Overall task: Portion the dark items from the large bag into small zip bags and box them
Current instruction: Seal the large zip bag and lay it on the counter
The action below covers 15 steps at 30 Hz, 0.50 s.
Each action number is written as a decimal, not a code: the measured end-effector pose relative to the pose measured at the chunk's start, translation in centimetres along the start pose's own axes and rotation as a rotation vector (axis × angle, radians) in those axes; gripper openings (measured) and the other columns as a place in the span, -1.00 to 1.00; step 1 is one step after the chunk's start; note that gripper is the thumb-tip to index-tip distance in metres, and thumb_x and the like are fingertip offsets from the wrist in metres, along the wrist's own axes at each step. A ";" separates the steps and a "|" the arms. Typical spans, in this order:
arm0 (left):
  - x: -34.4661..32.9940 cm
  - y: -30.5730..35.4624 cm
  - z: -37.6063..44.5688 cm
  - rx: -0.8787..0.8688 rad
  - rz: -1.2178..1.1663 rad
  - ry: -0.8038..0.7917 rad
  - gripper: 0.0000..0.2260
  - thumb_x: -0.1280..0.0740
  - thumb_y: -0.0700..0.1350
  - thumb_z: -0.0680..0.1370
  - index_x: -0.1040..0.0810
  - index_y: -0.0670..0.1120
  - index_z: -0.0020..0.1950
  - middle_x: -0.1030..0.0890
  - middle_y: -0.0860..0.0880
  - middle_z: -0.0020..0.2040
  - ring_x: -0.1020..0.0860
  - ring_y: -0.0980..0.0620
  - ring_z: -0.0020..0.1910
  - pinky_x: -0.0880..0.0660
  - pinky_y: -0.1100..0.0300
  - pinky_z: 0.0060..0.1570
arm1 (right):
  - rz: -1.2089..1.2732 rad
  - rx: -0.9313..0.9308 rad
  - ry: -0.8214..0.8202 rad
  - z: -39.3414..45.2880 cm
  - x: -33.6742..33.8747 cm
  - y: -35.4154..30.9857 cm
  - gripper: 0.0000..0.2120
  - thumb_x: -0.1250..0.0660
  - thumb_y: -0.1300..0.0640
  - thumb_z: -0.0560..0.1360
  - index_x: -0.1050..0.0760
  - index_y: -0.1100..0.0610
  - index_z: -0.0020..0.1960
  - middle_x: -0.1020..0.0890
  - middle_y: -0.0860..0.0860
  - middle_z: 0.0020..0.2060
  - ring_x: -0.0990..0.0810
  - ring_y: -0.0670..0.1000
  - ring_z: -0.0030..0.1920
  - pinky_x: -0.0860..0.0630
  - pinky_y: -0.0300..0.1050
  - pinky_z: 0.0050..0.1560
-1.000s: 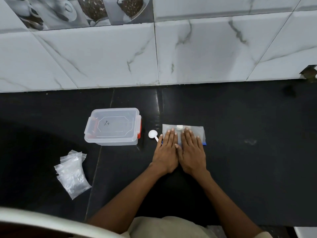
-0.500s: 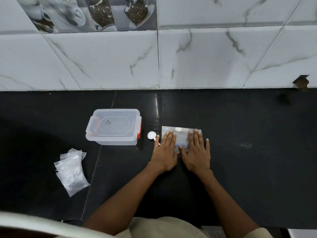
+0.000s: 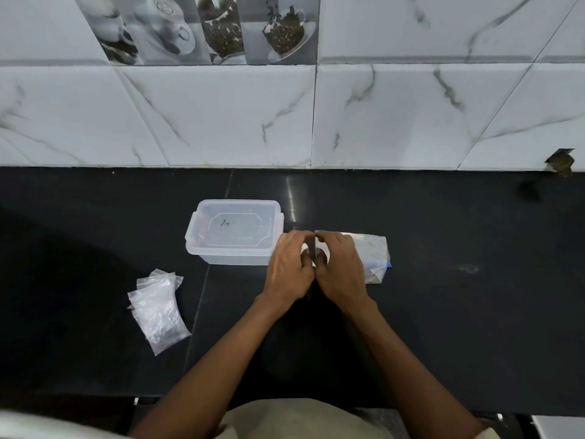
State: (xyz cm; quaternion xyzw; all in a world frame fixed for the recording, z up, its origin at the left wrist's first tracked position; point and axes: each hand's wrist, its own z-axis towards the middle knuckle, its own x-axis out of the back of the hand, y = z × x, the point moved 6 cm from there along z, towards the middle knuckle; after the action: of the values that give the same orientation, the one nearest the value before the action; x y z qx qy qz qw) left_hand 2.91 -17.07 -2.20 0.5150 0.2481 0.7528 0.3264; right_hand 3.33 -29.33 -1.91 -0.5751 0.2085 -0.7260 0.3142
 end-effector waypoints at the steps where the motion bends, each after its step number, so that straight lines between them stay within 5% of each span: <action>1: 1.4 -0.6 0.1 0.006 0.006 0.033 -0.75 -0.22 -0.24 0.51 -0.58 -0.08 0.13 -0.61 0.04 0.03 -0.50 0.06 0.05 -0.41 0.28 0.05 | 0.033 -0.004 -0.014 0.2 -0.7 -1.2 -0.73 -0.29 0.20 0.56 -0.55 0.09 0.25 -0.62 0.01 0.15 -0.52 0.00 0.20 -0.43 -0.16 0.16; 12: 15.2 -10.9 -0.2 0.280 0.028 0.312 -0.59 -0.30 -0.37 0.41 -0.50 -0.09 0.23 -0.51 0.01 0.21 -0.41 0.06 0.21 -0.36 0.24 0.17 | 0.044 -0.268 -0.059 1.8 -8.1 -8.0 -0.67 -0.39 0.17 0.52 -0.49 0.19 0.26 -0.45 0.09 0.17 -0.53 0.07 0.12 -0.50 -0.07 0.14; 15: 16.5 -15.4 0.9 0.543 -0.036 0.173 -0.55 -0.33 -0.23 0.48 -0.40 -0.09 0.37 -0.45 -0.03 0.29 -0.42 -0.02 0.26 -0.47 0.03 0.24 | 0.021 -0.373 -0.029 2.1 -8.5 -8.3 -0.62 -0.39 0.17 0.49 -0.47 0.25 0.27 -0.45 0.12 0.18 -0.52 0.11 0.13 -0.46 -0.06 0.11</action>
State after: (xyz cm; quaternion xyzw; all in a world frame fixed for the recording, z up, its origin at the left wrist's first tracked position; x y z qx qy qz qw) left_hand 3.14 5.47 -2.71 0.5132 0.4766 0.6939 0.1674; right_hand 4.77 -17.34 -1.79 -0.6316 0.3408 -0.6630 0.2130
